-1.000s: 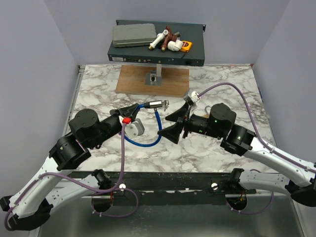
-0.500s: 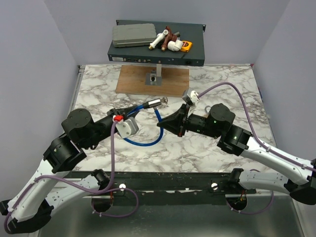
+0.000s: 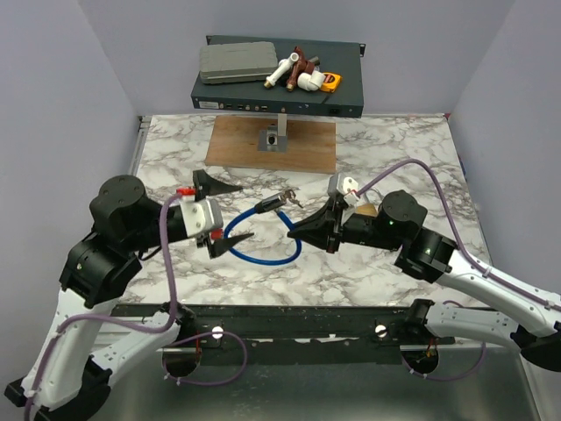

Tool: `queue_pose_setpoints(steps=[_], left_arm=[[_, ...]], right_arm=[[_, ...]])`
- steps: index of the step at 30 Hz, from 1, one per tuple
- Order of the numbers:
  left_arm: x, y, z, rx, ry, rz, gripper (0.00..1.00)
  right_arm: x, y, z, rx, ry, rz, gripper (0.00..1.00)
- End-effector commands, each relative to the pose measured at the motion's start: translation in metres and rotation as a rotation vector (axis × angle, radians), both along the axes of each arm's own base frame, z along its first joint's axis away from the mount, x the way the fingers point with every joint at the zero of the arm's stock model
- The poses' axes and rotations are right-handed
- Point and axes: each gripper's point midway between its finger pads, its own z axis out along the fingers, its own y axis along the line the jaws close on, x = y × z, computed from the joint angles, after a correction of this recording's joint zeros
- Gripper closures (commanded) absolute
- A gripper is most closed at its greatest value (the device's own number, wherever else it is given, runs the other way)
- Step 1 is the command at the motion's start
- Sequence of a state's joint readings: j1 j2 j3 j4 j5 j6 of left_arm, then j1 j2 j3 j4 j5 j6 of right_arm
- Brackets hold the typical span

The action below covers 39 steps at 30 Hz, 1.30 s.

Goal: Unlock with the key
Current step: Unlock the lock.

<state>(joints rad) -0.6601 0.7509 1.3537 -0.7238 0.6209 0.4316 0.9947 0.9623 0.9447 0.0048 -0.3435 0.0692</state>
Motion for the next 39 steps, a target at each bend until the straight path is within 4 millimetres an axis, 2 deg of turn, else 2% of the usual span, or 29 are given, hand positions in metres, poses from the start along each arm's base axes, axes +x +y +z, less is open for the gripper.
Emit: queue_pose_setpoints(steps=[1, 5, 9, 12, 17, 22, 24, 26, 31, 36, 38, 39], left_arm=[[0.004, 0.002, -0.013, 0.011, 0.229, -0.048, 0.16], [-0.006, -0.004, -0.013, 0.013, 0.284, -0.162, 0.08], [-0.031, -0.011, -0.012, -0.009, 0.367, -0.329, 0.11], [-0.032, -0.013, -0.02, -0.005, 0.413, -0.358, 0.16], [-0.018, -0.018, -0.026, -0.016, 0.41, -0.329, 0.26], [0.003, -0.021, -0.033, -0.023, 0.4, -0.246, 0.42], [0.005, -0.021, -0.036, -0.022, 0.404, -0.24, 0.49], [0.005, -0.022, -0.036, -0.032, 0.423, -0.241, 0.61], [0.008, -0.022, -0.031, -0.057, 0.402, -0.212, 0.98], [0.009, -0.017, -0.033, -0.04, 0.384, -0.17, 1.0], [0.01, -0.013, -0.039, -0.015, 0.365, -0.145, 1.0], [0.013, -0.011, -0.044, 0.001, 0.352, -0.117, 1.0]], right_arm=[[-0.017, -0.004, 0.026, 0.045, -0.097, 0.089, 0.99], [-0.022, -0.003, 0.032, 0.049, -0.101, 0.12, 0.99], [-0.022, -0.002, 0.033, 0.051, -0.102, 0.121, 0.99], [-0.023, 0.0, 0.037, 0.064, -0.112, 0.131, 0.99], [-0.024, 0.005, 0.041, 0.075, -0.12, 0.153, 0.99], [-0.026, 0.005, 0.044, 0.086, -0.12, 0.161, 0.99], [-0.025, 0.006, 0.044, 0.086, -0.117, 0.161, 0.99], [-0.025, 0.007, 0.043, 0.084, -0.113, 0.164, 0.99], [-0.025, 0.012, 0.035, 0.07, -0.087, 0.175, 0.99], [-0.025, 0.016, 0.029, 0.054, -0.023, 0.185, 0.96], [-0.023, 0.016, 0.03, 0.04, 0.02, 0.166, 0.84], [-0.022, 0.015, 0.024, 0.002, 0.057, 0.153, 0.77]])
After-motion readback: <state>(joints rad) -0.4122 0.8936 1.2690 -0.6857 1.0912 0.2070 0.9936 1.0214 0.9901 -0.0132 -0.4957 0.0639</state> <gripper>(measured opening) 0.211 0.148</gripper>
